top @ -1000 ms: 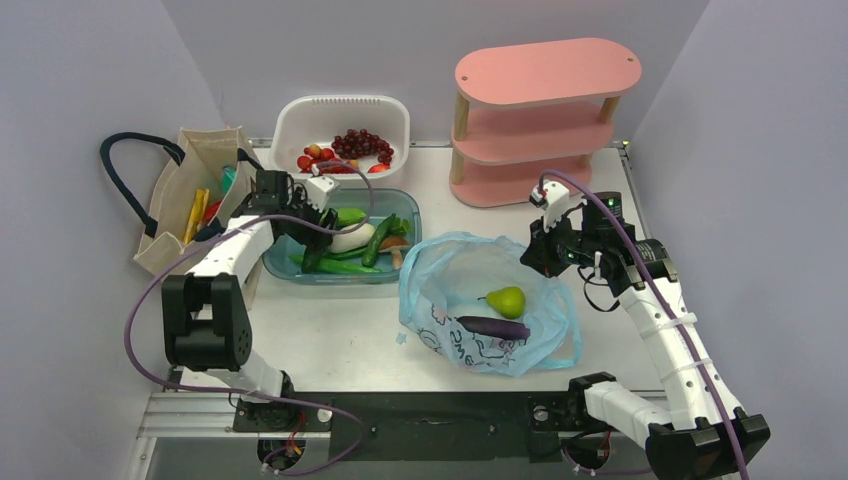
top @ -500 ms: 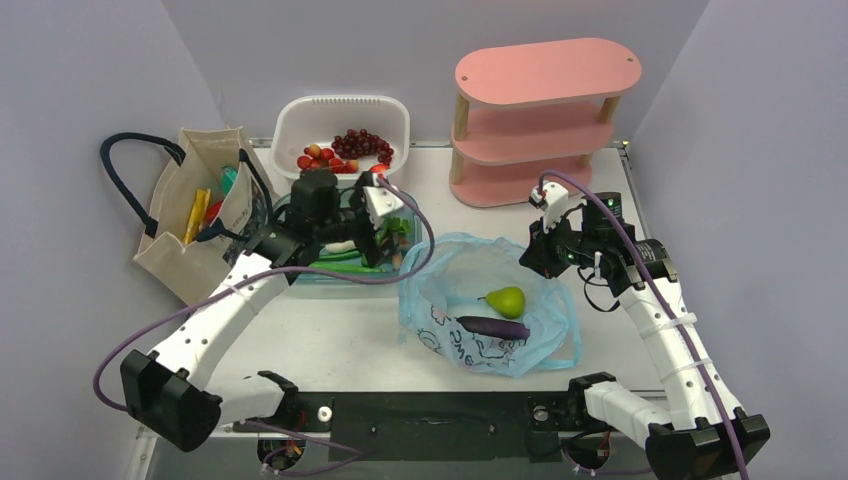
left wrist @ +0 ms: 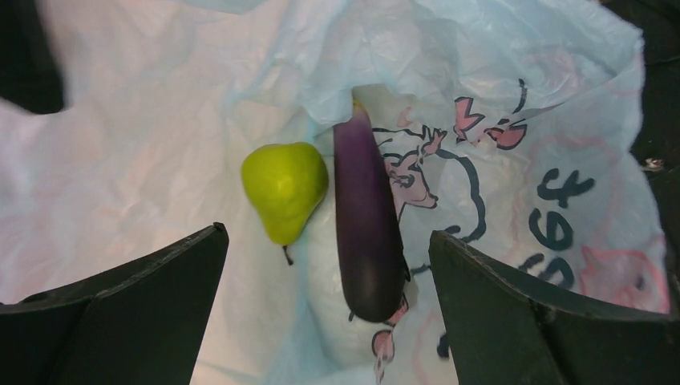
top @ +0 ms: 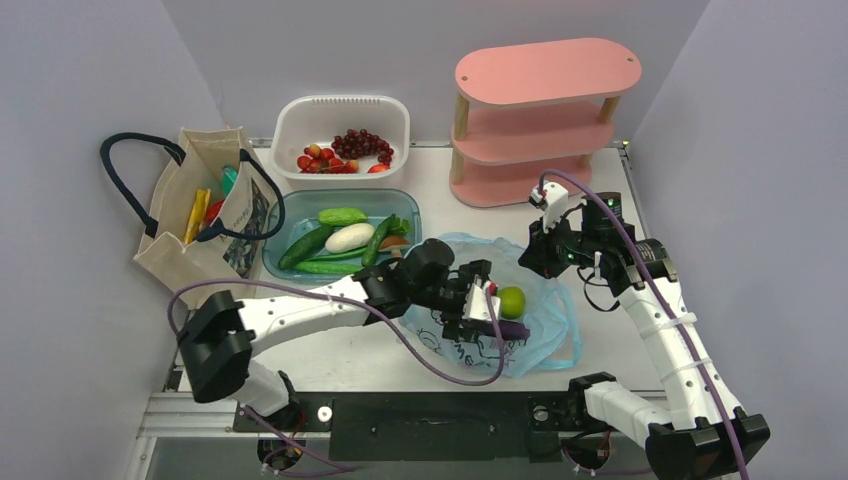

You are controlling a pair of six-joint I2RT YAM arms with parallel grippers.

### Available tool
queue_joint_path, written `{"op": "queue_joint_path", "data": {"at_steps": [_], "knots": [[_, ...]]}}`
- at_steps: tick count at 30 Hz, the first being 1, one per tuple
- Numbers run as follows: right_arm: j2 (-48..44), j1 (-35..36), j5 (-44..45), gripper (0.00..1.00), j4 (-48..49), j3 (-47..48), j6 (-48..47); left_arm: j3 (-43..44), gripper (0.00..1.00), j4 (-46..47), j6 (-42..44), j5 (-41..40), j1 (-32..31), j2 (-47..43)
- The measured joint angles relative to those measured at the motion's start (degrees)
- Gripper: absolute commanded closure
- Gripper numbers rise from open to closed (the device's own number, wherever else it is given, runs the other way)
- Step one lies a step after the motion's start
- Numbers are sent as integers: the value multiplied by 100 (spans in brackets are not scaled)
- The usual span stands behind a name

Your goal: Untie the knot of the grocery bags and take out the mixed food

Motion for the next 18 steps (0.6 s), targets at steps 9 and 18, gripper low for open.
{"op": "queue_joint_path", "data": {"at_steps": [9,18], "knots": [[164,13,-37,100,20,4,142,365,3,702,404,-63,-173,1572],[219,83,-33,100,50,7,271,691,3,1217,752,-177,-160,2551]]}}
